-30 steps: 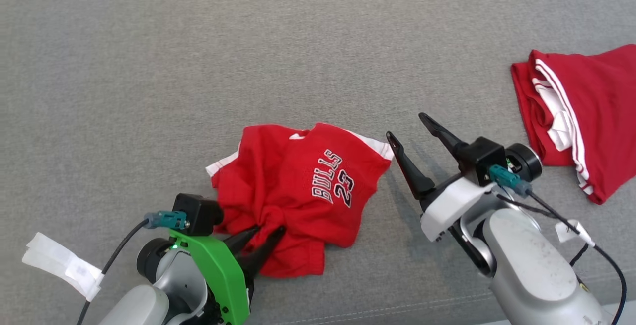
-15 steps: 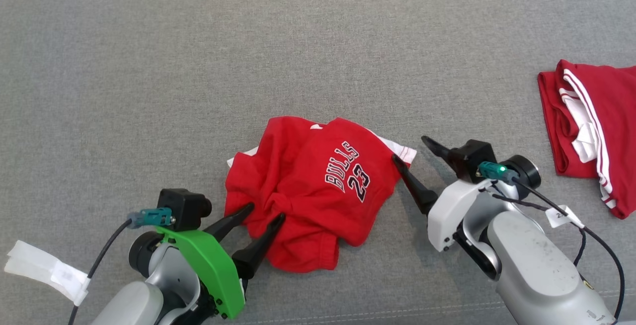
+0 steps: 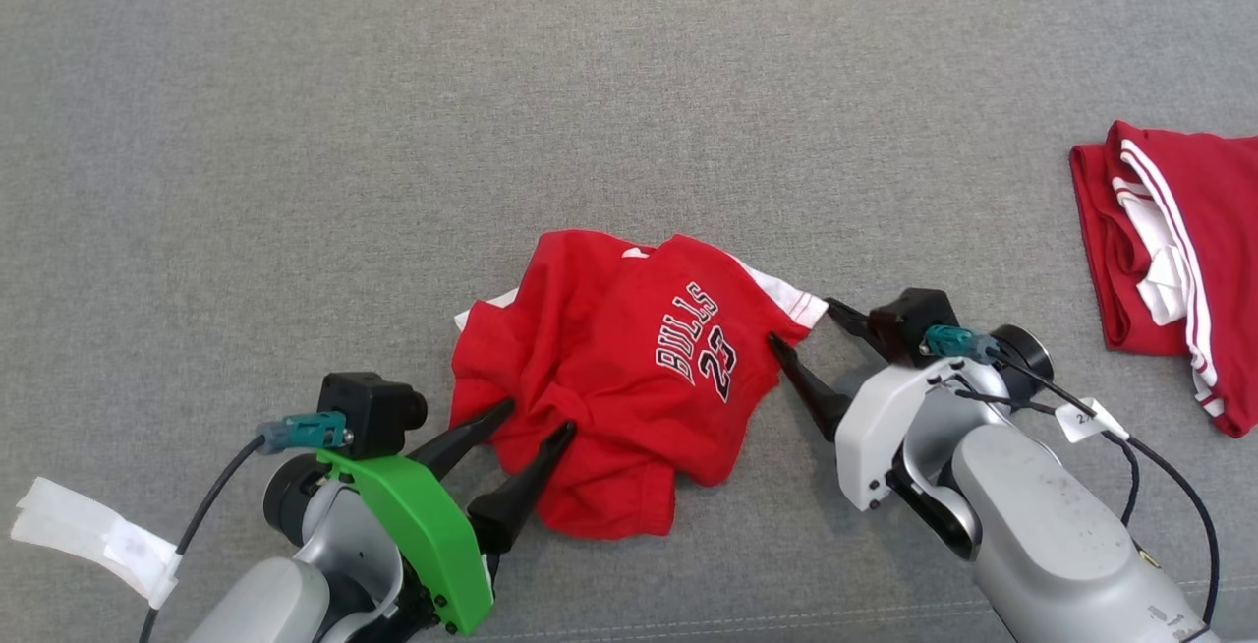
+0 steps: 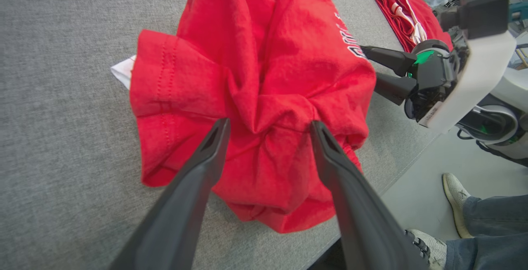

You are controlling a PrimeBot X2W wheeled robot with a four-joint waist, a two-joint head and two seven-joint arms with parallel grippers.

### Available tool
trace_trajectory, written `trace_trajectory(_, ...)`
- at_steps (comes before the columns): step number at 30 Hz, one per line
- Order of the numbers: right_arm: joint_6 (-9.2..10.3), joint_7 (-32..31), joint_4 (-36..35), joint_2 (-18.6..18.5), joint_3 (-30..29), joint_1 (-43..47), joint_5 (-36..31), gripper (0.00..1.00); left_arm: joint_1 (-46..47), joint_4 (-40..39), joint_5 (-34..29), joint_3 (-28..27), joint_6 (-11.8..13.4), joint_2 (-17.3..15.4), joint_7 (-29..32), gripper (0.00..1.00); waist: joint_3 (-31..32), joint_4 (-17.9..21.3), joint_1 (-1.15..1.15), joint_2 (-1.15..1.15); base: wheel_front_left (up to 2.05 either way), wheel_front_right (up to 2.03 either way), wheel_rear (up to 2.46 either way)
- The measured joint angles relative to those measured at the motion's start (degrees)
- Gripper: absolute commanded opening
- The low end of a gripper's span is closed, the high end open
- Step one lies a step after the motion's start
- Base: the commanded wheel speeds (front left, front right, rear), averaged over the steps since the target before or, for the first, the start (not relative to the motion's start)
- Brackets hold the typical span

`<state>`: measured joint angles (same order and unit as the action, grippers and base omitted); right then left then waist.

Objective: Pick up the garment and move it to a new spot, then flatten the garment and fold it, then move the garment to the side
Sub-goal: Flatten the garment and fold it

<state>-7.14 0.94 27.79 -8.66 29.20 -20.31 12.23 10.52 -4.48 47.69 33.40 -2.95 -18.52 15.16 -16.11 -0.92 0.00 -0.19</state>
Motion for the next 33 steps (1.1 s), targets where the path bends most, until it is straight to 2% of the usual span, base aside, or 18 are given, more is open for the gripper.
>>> trace_trajectory(3, 0.00, -0.07, 0.48, 0.12, 1.01, -0.96, 0.93, 1.00, 0.00, -0.62, 0.00, -0.16, 0.00, 0.00, -0.12, 1.00, 0.02, -0.20, 0.00, 0.00, 0.00, 0.00, 0.00)
trace_trajectory(4, 0.00, -0.07, 0.68, 0.12, 1.15, -1.18, 1.26, 0.92, 0.00, -0.89, 0.00, -0.34, 0.00, 0.01, -0.19, 1.00, 0.02, -0.28, 0.00, 0.00, 0.00, 0.00, 0.00)
trace_trajectory(5, 0.00, -0.08, 0.90, 0.10, 1.27, -1.45, 1.59, 0.48, 0.00, -1.12, 0.00, -0.56, 0.00, 0.01, -0.46, 1.00, 0.00, -0.38, 0.00, 0.00, 0.00, 0.00, 0.00)
trace_trajectory(6, 0.00, -0.11, 1.09, 0.05, 1.32, -1.63, 1.91, 0.28, 0.01, -1.33, -0.01, -0.73, 0.00, 0.02, -0.68, 1.00, -0.01, -0.49, 0.00, 0.00, 0.00, 0.00, 0.00)
trace_trajectory(7, 0.00, -0.36, 1.19, -0.03, 1.45, -1.67, 2.19, 0.00, 0.02, -1.43, -0.08, -0.79, 0.00, 0.04, -0.76, 1.00, -0.02, -0.65, 0.00, 0.00, 0.00, 0.00, 0.00)
trace_trajectory(13, -0.01, -0.47, 1.04, -1.13, 3.04, -4.04, 3.03, 0.00, 0.02, -1.16, -0.07, -2.43, 0.02, 0.74, -2.71, 1.00, 0.45, -1.57, 0.00, 0.00, 0.00, 0.00, 0.00)
trace_trajectory(19, -0.01, -1.13, -1.52, -7.77, 3.00, -14.10, 1.00, 0.00, 0.02, 0.14, -0.05, -3.98, 0.25, 1.47, -4.90, 1.00, 1.88, -1.81, 0.00, 0.00, 0.00, 0.00, 0.00)
trace_trajectory(24, -0.01, -4.58, -3.35, -12.94, 4.55, -23.84, -1.23, 0.00, 0.02, 0.79, 0.01, -3.47, 0.14, 3.28, -6.00, 1.00, 3.43, -2.17, 0.00, 0.00, 0.00, 0.00, 0.00)
trace_trajectory(28, -0.02, -7.72, -4.25, -15.04, 8.12, -29.83, -2.07, 0.00, 0.03, 2.01, 0.35, -2.75, -0.07, 5.09, -6.82, 1.00, 4.55, -3.20, 0.00, 0.00, 0.00, 0.00, 0.00)
trace_trajectory(33, -0.09, -10.69, -5.27, -15.43, 11.40, -37.18, -1.66, 0.00, 0.05, 3.57, 1.07, -1.91, -0.26, 7.31, -8.24, 1.00, 5.87, -5.42, 0.00, 0.00, 0.00, 0.00, 0.00)
